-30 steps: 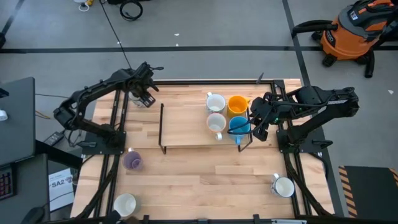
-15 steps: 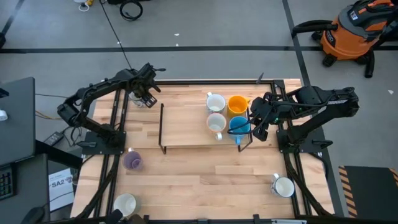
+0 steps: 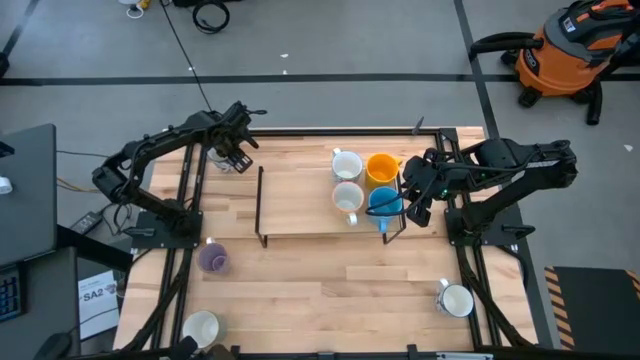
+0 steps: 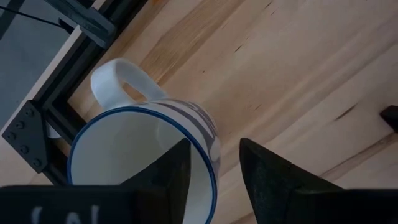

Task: Place coffee mugs
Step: Put the top blue patterned mug on the shelf

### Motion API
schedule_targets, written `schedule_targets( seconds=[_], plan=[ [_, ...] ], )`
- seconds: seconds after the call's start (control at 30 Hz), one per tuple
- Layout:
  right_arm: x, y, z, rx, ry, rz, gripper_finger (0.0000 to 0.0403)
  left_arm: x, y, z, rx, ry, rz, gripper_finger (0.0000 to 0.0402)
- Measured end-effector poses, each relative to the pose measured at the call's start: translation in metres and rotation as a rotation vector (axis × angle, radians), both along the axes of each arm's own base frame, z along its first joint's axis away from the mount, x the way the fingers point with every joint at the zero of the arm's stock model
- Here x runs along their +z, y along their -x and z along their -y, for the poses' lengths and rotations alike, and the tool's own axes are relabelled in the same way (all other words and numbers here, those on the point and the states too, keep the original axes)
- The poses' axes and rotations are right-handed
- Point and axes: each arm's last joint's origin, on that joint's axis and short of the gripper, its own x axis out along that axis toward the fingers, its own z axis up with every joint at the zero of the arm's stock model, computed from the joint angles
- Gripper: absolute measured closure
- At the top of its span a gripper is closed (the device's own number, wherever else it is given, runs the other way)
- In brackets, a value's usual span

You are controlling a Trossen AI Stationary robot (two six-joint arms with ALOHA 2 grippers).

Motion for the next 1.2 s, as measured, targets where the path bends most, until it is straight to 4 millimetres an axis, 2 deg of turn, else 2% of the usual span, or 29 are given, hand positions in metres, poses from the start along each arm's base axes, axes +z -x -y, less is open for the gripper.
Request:
schedule_targets(
  seconds=[0.53,0.83,1.03,1.2],
  plan=[
    [0.000,0.000,0.000,-0.001,-0.001,0.000,0.0281,0.001,-0.003,-0.003,-0.001,-0.029,0.033,0.0381],
    [0.000,0.000,0.000,0.000,-0.001,0.000,0.0281,0.003,-0.003,-0.004,0.000,-0.037,0.036,0.0383],
    [0.000,0.000,0.000,-0.001,-0.001,0.000,0.0281,0.025,-0.007,-0.007,0.000,-0.058,0.051,0.0385],
    [0.000,0.000,0.000,-0.001,0.000,0.000,0.0281,0.065,-0.012,-0.009,0.009,-0.094,0.077,0.0385]
  ],
)
